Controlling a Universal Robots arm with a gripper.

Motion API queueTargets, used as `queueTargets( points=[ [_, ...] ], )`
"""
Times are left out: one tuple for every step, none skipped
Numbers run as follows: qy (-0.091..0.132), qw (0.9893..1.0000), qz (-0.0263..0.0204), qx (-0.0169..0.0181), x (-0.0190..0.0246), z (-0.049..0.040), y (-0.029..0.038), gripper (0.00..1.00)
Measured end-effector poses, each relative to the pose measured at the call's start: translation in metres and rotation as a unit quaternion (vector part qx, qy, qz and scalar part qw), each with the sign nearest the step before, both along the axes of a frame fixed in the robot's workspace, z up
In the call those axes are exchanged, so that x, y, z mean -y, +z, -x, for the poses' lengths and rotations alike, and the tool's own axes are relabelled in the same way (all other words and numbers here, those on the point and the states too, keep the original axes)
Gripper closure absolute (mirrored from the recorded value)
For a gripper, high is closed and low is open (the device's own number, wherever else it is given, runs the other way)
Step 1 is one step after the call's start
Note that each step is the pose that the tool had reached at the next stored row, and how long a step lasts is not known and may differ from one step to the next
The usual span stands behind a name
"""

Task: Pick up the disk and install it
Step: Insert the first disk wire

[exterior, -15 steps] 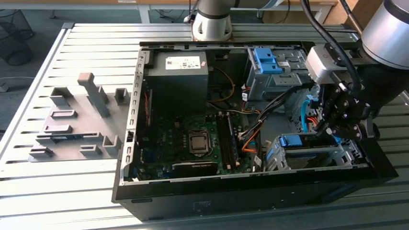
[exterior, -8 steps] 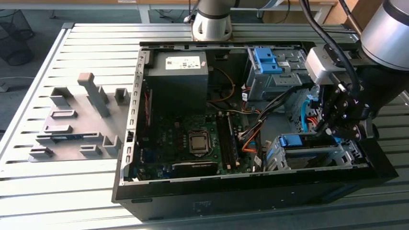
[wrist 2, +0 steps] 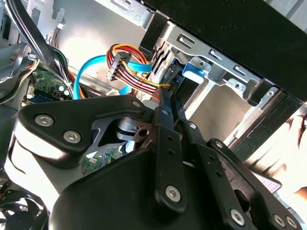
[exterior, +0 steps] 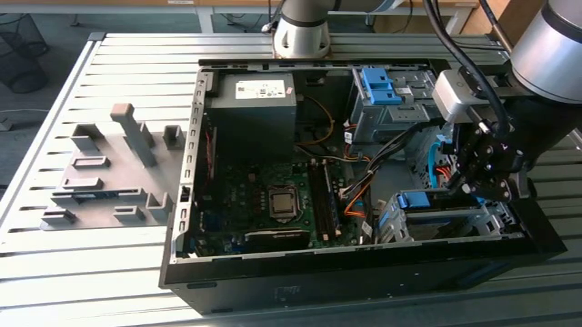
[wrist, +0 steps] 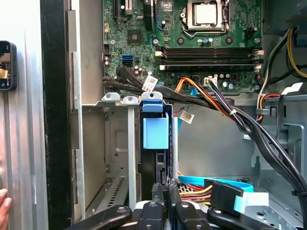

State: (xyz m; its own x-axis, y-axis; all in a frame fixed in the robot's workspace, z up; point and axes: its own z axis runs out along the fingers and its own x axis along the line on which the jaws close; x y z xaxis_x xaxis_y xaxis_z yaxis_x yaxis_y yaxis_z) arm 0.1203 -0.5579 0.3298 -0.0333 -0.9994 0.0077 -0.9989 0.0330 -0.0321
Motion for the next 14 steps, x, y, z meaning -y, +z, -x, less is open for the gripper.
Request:
queueTargets(
  points=[
    [0.0, 1.0, -0.0001, 0.0, 0.0, 0.0, -0.0001, 0.84],
    [0.0, 1.0, -0.0001, 0.0, 0.0, 0.0, -0.0001, 0.84],
    [0.0, 1.0, -0.0001, 0.0, 0.0, 0.0, -0.0001, 0.84],
    [0.0, 1.0, -0.0005, 0.0, -0.0001, 0.0, -0.0002, 0.84],
    [0.0, 1.0, -0.0005, 0.0, 0.0, 0.0, 0.0004, 0.83],
    [0.0, 1.0, -0.0005, -0.0001, 0.0, 0.0, 0.0015, 0.83],
    [0.0, 1.0, -0.0003, -0.0001, 0.0, 0.0, 0.0034, 0.77],
    [0.0, 1.0, -0.0005, -0.0002, 0.0, 0.0, 0.0052, 0.77],
    [0.0, 1.0, -0.0004, -0.0003, 0.0, 0.0, 0.0073, 0.77],
    [0.0, 1.0, -0.0004, -0.0004, 0.0, 0.0, 0.0089, 0.77],
    [0.0, 1.0, -0.0003, -0.0004, 0.0, 0.0, 0.01, 0.77],
    [0.0, 1.0, -0.0005, -0.0005, 0.0, 0.0, 0.0102, 0.78],
    [0.0, 1.0, -0.0005, -0.0005, 0.0, 0.0, 0.0102, 0.78],
    [0.0, 1.0, -0.0005, -0.0005, 0.0, 0.0, 0.0102, 0.85]
  ],
)
